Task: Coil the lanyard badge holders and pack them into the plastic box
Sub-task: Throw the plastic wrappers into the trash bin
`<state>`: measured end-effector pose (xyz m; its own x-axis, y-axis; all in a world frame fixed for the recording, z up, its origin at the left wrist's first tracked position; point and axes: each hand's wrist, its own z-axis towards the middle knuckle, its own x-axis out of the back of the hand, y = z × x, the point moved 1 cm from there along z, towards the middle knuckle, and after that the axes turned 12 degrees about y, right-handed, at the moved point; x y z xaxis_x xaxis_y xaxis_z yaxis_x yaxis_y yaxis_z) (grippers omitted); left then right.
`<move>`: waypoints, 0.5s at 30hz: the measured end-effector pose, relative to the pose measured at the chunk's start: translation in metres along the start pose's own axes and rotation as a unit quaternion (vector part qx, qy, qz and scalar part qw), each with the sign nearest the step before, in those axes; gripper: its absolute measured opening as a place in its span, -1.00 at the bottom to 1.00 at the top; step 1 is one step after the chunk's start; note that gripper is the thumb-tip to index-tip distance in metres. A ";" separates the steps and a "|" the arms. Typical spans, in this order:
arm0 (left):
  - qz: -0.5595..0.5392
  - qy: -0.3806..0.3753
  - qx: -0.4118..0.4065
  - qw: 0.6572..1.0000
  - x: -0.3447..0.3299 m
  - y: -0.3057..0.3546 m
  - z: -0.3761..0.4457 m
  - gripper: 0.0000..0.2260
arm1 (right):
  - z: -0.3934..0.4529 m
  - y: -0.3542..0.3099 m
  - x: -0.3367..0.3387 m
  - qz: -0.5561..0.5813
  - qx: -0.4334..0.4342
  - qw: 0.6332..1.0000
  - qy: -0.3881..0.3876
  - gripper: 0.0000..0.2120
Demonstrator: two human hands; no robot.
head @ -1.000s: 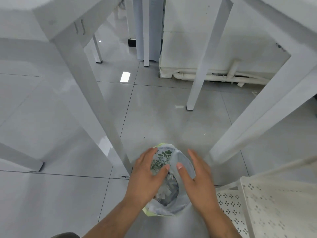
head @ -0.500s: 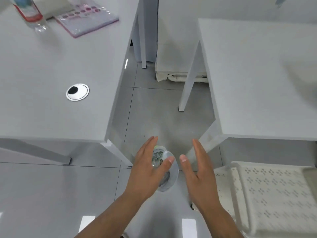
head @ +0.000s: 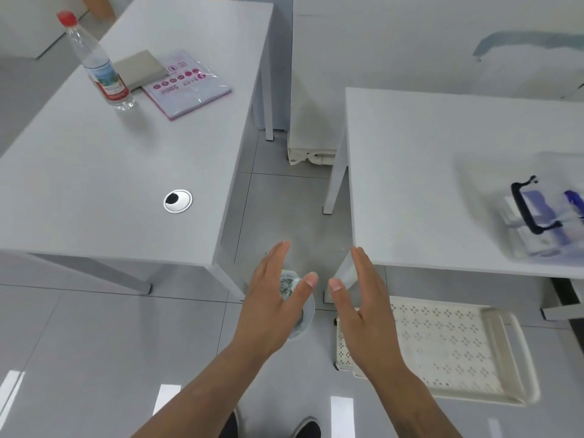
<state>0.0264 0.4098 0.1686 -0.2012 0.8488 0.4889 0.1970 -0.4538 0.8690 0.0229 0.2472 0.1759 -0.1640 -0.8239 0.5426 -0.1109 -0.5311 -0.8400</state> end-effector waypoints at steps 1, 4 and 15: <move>0.000 0.001 -0.002 1.000 0.004 0.003 -0.004 -0.30 | -0.004 -0.002 0.003 -0.004 0.002 1.000 0.000 -0.38; 0.010 0.002 -0.001 1.000 0.016 0.003 -0.016 -0.34 | -0.015 -0.009 0.009 -0.022 -0.001 1.000 -0.007 -0.37; 0.137 0.041 -0.052 0.988 0.090 0.008 -0.037 -0.37 | -0.044 -0.030 0.036 -0.140 0.067 0.988 -0.003 -0.31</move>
<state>-0.0261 0.4723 0.2218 -0.2321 0.6671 0.7079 0.1562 -0.6928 0.7040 -0.0229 0.2422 0.2206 -0.1386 -0.6422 0.7539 -0.0206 -0.7593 -0.6505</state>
